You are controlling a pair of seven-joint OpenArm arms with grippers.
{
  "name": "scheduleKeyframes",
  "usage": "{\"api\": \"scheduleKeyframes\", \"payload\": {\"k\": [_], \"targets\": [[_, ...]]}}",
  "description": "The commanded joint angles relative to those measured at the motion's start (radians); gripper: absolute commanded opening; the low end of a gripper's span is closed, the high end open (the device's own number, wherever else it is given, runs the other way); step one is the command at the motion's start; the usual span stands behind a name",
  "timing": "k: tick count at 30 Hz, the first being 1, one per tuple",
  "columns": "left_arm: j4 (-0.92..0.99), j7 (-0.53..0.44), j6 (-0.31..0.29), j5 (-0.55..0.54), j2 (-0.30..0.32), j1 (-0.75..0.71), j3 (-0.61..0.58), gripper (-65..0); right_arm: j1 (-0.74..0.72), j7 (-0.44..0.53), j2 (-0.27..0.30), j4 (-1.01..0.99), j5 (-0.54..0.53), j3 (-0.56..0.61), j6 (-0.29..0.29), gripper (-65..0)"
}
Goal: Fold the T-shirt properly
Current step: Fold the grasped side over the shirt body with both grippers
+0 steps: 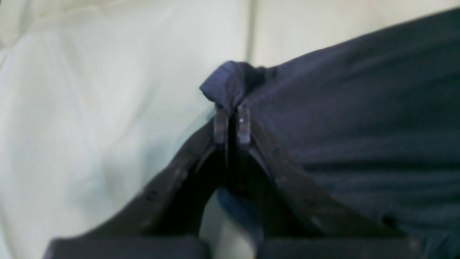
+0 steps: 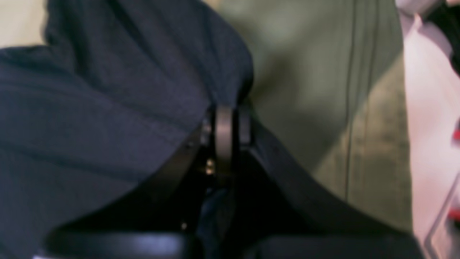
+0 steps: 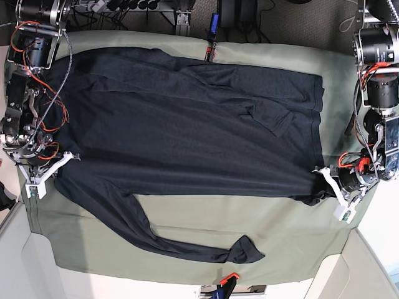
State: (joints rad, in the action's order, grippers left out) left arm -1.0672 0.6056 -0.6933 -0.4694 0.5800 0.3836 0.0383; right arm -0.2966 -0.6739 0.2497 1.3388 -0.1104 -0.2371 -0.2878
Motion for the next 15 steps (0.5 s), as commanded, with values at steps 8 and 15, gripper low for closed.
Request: {"api": "scheduleKeyframes", "payload": {"k": [8, 15], "targets": [[-0.243, -0.021, -0.005, -0.021, 0.097, -0.150, 0.007, -65.0, 0.124, 0.037, 0.050, 0.166, -0.021, -0.018, 0.004, -65.0], [-0.325, -0.010, -0.005, -0.020, 0.102, -0.241, 0.056, -65.0, 0.178, 0.037, 0.055, 0.178, -0.063, -0.100, 0.001, -65.0]]}}
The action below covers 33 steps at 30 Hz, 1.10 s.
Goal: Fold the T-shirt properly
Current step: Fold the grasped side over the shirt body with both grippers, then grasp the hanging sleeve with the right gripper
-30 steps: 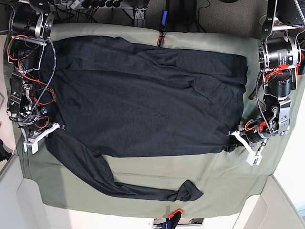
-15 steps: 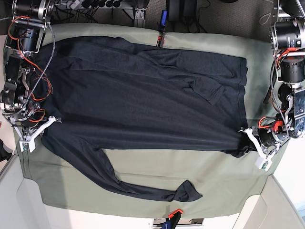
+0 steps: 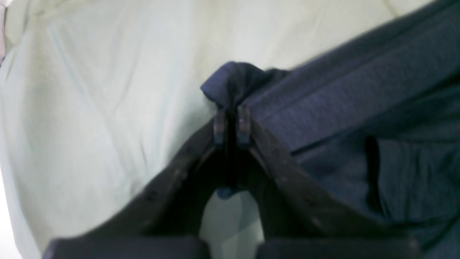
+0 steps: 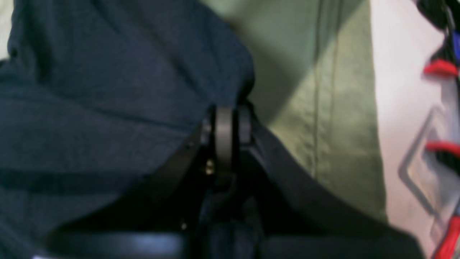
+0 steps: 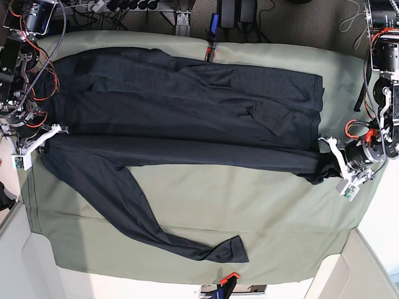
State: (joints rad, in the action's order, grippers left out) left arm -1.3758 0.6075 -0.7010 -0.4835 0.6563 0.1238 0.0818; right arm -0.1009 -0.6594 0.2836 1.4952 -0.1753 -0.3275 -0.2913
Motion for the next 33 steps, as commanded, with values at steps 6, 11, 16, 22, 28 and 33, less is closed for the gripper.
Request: {"api": "scheduleKeyframes", "payload": {"k": [6, 11, 16, 22, 28, 33], "targets": [[-0.087, -0.005, 0.003, -0.006, 0.026, -0.098, 0.071, -65.0, 0.023, 0.019, 0.021, 0.027, -0.061, -0.073, -0.051, -65.0], [-0.097, -0.009, 0.003, -0.015, 0.024, -0.165, 0.070, -65.0, 0.060, 0.019, 0.021, 0.025, -0.080, -0.073, -0.053, -65.0], [-0.097, -0.021, 0.003, -0.023, 0.016, -0.182, 0.070, -48.2, 0.065, 0.020, 0.020, 0.024, -0.131, -0.073, -0.052, -42.6], [-0.097, 0.007, 0.003, -0.080, 0.009, -0.183, 0.070, -36.5, 0.046, 0.105, 0.021, 0.024, -0.159, -0.074, -0.032, -27.2], [-0.097, 0.056, 0.003, -0.164, 0.008, -0.183, 0.070, -36.5, -0.098, 0.139, -0.015, 0.020, -0.171, -0.070, -0.011, -27.2], [-0.097, 0.100, 0.003, -0.212, 0.008, -0.185, 0.070, -36.5, -0.272, 0.150, -0.040, -0.133, -0.082, 0.005, 0.003, -27.2]]}}
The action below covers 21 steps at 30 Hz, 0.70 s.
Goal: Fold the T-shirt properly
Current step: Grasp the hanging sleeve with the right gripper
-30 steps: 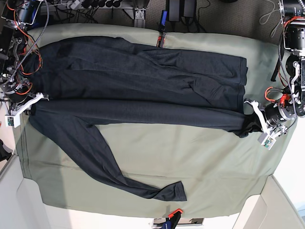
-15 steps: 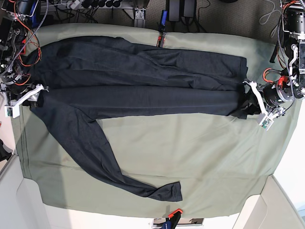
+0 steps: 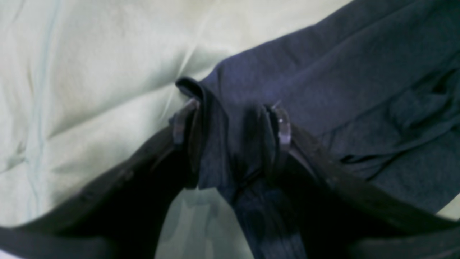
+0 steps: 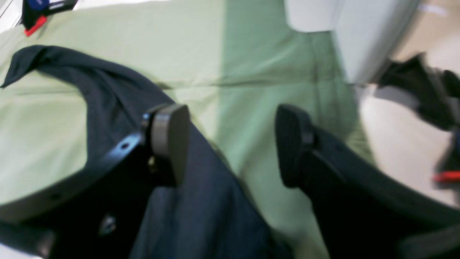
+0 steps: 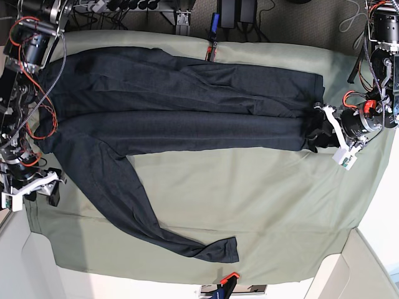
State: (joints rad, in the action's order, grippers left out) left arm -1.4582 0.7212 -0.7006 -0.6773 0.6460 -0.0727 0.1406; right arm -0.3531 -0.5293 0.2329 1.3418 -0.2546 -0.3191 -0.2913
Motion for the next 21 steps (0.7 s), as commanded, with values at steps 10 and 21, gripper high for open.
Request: {"api": "scheduleKeyframes", "payload": {"k": [10, 21], "targets": [[-0.014, -0.014, 0.002, -0.022, 0.011, -0.011, 0.011, -36.5, -0.270, 0.118, 0.005, -0.566, 0.095, 0.227, -0.003, -27.2], [-0.014, -0.014, 0.002, -0.022, 0.002, -0.019, 0.011, -36.5, -0.264, 0.055, -0.064, -0.528, 0.094, 0.248, -0.028, -27.3]]}}
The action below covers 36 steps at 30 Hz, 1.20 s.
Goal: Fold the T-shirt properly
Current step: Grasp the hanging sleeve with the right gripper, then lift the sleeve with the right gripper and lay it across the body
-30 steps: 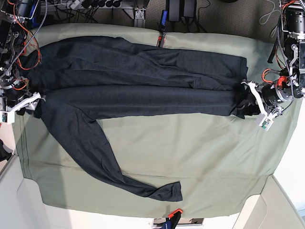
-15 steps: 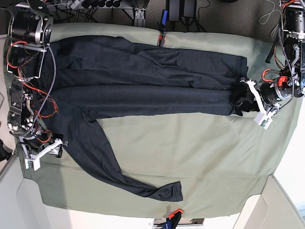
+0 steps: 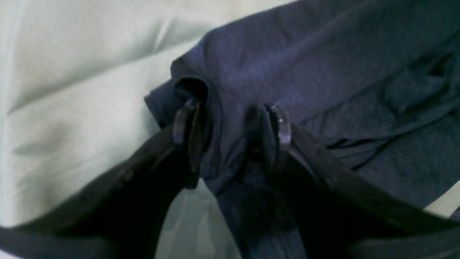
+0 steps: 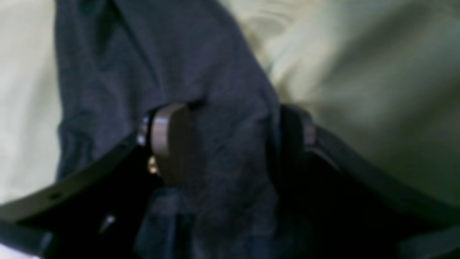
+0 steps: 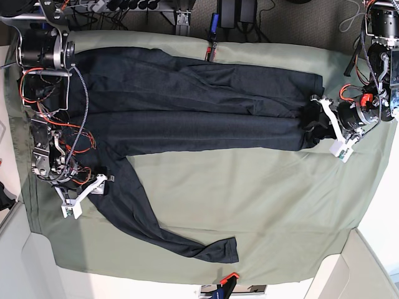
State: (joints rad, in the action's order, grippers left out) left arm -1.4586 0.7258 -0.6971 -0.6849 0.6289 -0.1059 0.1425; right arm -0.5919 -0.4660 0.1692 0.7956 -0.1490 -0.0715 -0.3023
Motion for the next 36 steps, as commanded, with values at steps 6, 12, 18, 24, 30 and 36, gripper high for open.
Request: {"api": "scheduleKeyframes", "payload": {"k": [6, 12, 18, 24, 30, 36], "targets": [[-0.014, -0.018, -0.001, -0.014, 0.019, 0.014, 0.009, -36.5, -0.026, -0.050, -0.026, 0.067, -0.011, 0.001, -0.017, -27.3], [-0.014, -0.019, -0.001, -0.014, 0.019, 0.014, 0.009, -36.5, -0.026, -0.055, -0.026, 0.067, -0.011, 0.001, -0.016, -64.5], [-0.014, -0.050, -0.001, -0.015, 0.019, 0.014, 0.009, -36.5, -0.025, -0.137, -0.026, 0.097, -0.040, 0.001, -0.049, -65.0], [-0.014, -0.045, -0.001, -0.015, 0.019, 0.014, 0.009, -36.5, 0.150, -0.287, -0.016, 0.428, -0.219, 0.001, -0.144, -65.0], [-0.014, -0.044, -0.001, -0.056, 0.019, 0.014, 0.009, -36.5, 0.411, -0.305, 0.016, 0.881, -0.231, 0.000, -0.140, -65.0], [-0.014, 0.003, -0.001, -0.117, 0.020, 0.014, 0.009, -36.5, 0.605, -0.336, 0.069, 1.070, -0.318, 0.000, -0.180, -65.0]]}}
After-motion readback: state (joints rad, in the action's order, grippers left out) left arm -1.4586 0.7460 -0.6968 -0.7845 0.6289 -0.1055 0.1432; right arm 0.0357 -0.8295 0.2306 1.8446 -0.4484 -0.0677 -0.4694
